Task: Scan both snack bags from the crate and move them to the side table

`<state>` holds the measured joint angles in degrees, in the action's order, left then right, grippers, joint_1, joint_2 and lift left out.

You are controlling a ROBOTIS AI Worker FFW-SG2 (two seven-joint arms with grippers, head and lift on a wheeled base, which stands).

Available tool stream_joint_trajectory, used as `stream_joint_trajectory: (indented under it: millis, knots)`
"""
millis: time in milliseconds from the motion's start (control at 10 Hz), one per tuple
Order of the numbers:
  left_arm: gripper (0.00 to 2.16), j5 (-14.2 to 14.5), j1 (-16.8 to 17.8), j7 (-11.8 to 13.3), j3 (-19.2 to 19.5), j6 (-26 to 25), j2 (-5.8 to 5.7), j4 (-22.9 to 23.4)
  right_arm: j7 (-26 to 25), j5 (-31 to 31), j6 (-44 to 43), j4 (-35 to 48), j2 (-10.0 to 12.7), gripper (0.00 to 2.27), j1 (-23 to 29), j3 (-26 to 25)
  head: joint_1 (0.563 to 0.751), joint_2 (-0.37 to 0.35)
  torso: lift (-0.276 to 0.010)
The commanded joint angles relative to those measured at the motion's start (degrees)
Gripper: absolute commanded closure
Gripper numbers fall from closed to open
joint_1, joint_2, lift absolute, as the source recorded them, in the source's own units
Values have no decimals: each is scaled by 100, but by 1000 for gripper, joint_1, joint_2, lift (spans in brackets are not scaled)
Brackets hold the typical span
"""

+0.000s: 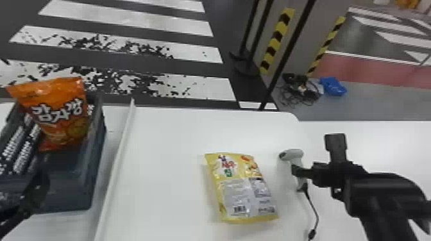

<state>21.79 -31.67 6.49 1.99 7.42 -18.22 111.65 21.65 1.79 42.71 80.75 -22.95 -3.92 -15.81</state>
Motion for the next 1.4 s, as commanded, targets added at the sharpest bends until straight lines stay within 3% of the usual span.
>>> stream_joint_trajectory:
  millis: [0,100,200,300,400,500,800,1000,1300]
  knots:
    - [76,1,30,1,-5,-18,3,-20,243,14,172,-261,-148,512,-152,26,695,-291,-99]
    - [76,1,30,1,-23,-18,3,-20,402,14,190,-323,-183,694,-196,43,695,-296,-99]
    - [76,1,30,1,-23,-18,3,-20,569,5,313,-323,-192,734,-240,43,695,-298,-99]
    - [76,1,39,1,-23,-18,3,-20,612,14,454,-323,-192,1511,-267,52,695,-296,-99]
    - [76,1,30,1,-32,-18,-6,-20,481,23,471,-296,-166,1926,-267,52,695,-294,-99]
    - [76,1,30,-8,-32,-18,-23,-20,445,67,541,-121,-166,2074,-170,43,695,-298,-99]
    - [76,10,47,-8,-67,-18,-41,-20,191,76,1579,1268,-78,2236,392,-159,695,-308,-99]
    - [76,10,74,-8,-102,-18,-59,-20,-161,102,2581,2463,159,2236,893,-247,695,-312,-99]
    - [76,18,91,-8,-155,-35,-76,-20,-293,225,3723,4063,520,2236,1535,-168,695,-297,-99]
